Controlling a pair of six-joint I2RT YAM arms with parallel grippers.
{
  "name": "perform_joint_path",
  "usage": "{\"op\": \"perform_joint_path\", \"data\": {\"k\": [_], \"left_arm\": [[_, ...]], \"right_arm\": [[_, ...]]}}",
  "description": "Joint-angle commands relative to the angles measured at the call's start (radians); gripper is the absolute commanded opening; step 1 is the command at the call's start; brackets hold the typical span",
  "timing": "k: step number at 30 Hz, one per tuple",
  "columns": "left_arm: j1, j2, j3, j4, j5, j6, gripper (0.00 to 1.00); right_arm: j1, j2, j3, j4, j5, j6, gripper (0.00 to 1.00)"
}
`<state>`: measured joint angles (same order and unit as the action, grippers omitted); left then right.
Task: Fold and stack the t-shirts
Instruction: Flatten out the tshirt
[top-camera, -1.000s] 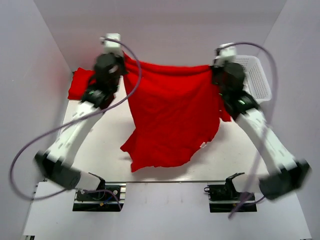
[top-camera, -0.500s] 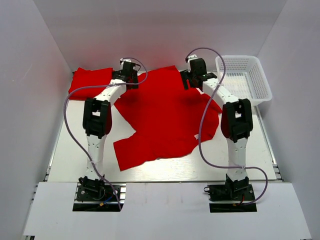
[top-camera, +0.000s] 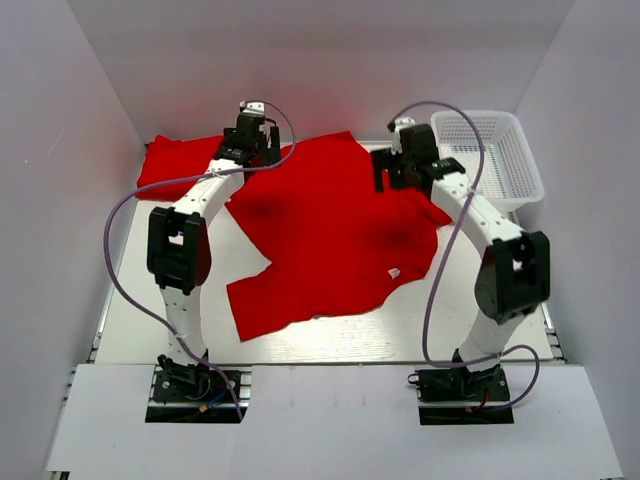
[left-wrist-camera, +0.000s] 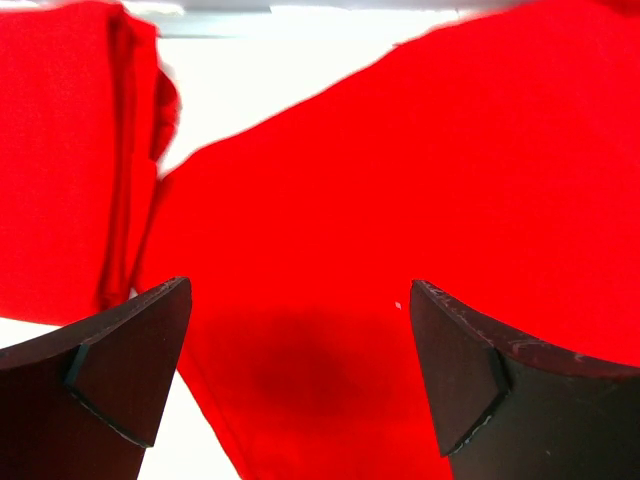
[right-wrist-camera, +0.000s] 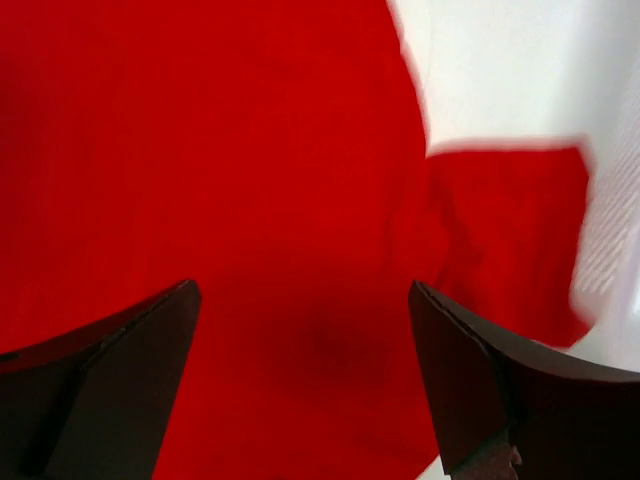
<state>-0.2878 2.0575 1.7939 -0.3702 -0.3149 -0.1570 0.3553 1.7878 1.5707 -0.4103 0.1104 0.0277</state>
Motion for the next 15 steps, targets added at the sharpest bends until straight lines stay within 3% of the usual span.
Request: {"op": "perform_joint_path", "data": {"k": [1,5,15], "left_arm": [[-0.011,-0.021,-0.034,0.008,0.065,0.027,1.0],[0.003,0.048,-0.022,0.008,0.154,0.011,1.0],[0.021,0.243,0.088,-0.058,0.1,-0.052,1.0]], "right_arm": [[0.001,-0.103,-0.144,-0.042,-0.077,0.13,0.9],[0.002,-0.182,-0.338,-0.015,-0.143,0.195,0.9],[-0.001,-0.157,-0.498,-0.008,-0.115,0.308,0.9]]}}
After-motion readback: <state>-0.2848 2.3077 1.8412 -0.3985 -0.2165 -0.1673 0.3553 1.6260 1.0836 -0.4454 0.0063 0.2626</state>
